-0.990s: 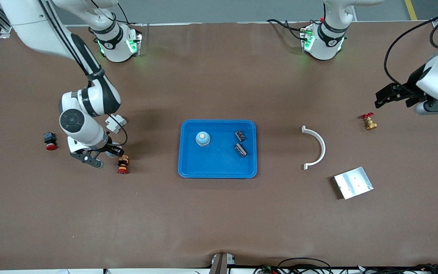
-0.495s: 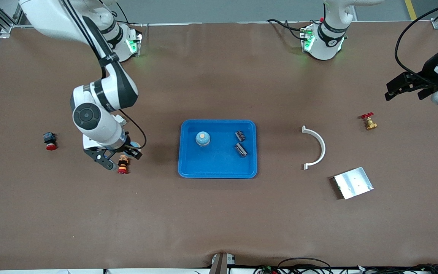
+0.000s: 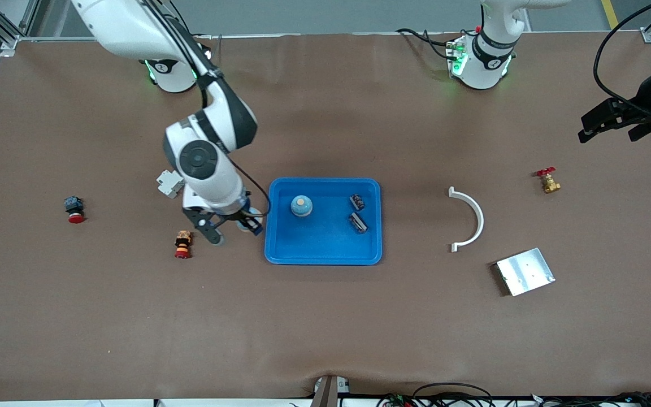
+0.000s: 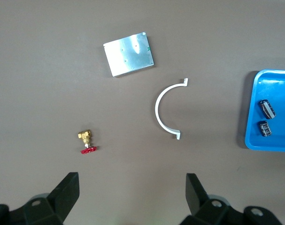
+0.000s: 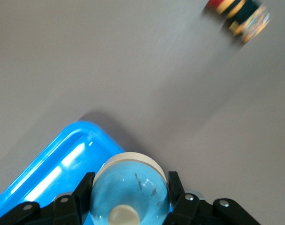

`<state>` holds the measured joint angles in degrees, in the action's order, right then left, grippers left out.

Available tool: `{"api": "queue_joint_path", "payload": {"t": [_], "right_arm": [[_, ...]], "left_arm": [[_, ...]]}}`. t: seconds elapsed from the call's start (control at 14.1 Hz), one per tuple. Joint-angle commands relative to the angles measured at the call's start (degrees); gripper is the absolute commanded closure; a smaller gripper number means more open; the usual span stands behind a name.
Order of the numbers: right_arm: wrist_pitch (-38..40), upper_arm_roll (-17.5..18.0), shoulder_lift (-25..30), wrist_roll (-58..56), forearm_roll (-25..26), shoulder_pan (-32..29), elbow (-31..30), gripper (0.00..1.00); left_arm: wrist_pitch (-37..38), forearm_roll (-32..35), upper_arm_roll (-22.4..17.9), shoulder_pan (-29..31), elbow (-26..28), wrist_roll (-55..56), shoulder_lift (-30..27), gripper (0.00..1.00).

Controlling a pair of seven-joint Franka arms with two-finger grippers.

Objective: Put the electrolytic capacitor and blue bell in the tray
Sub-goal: 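Carry the second blue bell over the tray with the right gripper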

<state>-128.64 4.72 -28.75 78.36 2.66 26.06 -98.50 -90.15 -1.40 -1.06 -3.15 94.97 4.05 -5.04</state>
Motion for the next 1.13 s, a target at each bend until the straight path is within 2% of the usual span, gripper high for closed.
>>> {"api": "queue_joint_path", "payload": {"t": [0.0,0.28,0.57,1.06], "right_arm": [[1.02,-1.11,-8.23,7.22,0.77,4.42,9.36,1.0],[0.85,-1.2,-13.52,14.53,5.25,7.07,13.95,1.0],[0.5,-1.38,-16.24,17.0,5.87,8.3,16.58,1.0],[0.06,-1.82,-19.59,24.82,12.02,9.62,19.22,1.0]], "left_arm": [[1.38,-0.36,0.0,-0.19,-1.45,-0.28,0.56,0.0],[1.38,-0.44,0.18,-0.19,-1.62,-0.27,0.56,0.0],[1.73,-0.62,0.35,-0.54,-1.8,-0.19,0.56,0.0],[1.99,-0.45,0.35,-0.63,-1.8,-0.27,0.56,0.0]]}}
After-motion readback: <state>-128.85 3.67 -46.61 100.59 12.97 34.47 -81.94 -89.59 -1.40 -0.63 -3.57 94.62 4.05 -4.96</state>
